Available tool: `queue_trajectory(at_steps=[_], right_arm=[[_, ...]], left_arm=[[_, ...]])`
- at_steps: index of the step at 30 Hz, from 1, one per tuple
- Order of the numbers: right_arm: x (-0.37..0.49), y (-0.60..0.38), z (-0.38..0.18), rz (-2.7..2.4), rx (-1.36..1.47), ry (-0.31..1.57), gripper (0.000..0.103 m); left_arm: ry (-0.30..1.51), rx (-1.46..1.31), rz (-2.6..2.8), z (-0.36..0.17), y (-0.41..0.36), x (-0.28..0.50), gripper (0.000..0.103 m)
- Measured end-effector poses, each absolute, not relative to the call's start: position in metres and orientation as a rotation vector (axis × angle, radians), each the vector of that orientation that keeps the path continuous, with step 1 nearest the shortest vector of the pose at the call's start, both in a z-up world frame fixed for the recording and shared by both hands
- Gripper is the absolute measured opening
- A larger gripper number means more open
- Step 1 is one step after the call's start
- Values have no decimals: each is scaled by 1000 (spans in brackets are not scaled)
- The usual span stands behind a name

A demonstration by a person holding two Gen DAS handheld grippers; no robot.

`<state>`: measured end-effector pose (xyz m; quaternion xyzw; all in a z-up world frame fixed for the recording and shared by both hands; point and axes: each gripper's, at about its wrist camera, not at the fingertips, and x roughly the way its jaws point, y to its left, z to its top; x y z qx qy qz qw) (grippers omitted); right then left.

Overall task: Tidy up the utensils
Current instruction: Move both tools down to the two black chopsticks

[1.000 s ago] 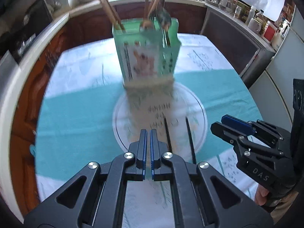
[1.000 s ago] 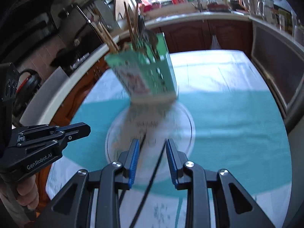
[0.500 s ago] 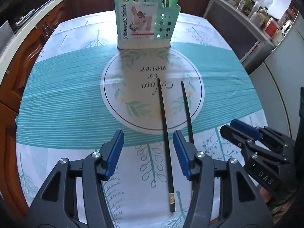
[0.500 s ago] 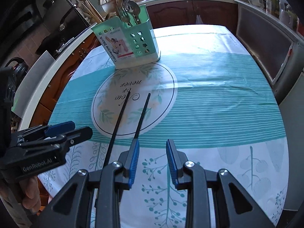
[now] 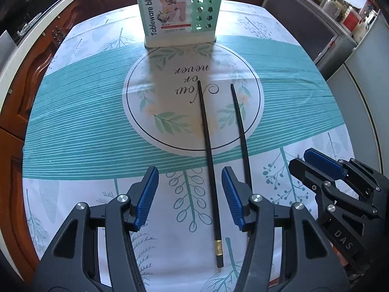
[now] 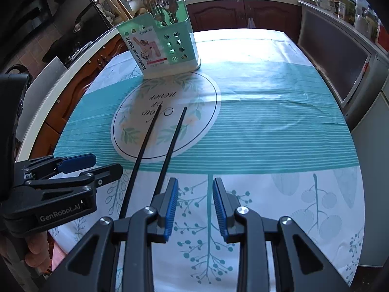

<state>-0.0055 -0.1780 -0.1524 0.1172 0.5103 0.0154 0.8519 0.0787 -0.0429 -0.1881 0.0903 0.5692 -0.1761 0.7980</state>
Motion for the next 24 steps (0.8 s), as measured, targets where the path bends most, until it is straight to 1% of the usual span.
queue_trajectory(at_steps=[13, 20, 22, 24], right_arm=[[-8, -183, -156, 30, 260, 1074, 29], [-5, -179, -156, 31, 238, 1083, 29], [-4, -176, -156, 34, 227, 1084, 29], [-2, -174, -156, 37, 219, 1090, 29]], left_arm=[[1271, 329, -319, -215, -62, 77, 51], [1317, 243, -345, -222, -45, 85, 51], [1315, 233, -334, -222, -38, 88, 50], [1314, 225, -327, -222, -33, 91, 43]])
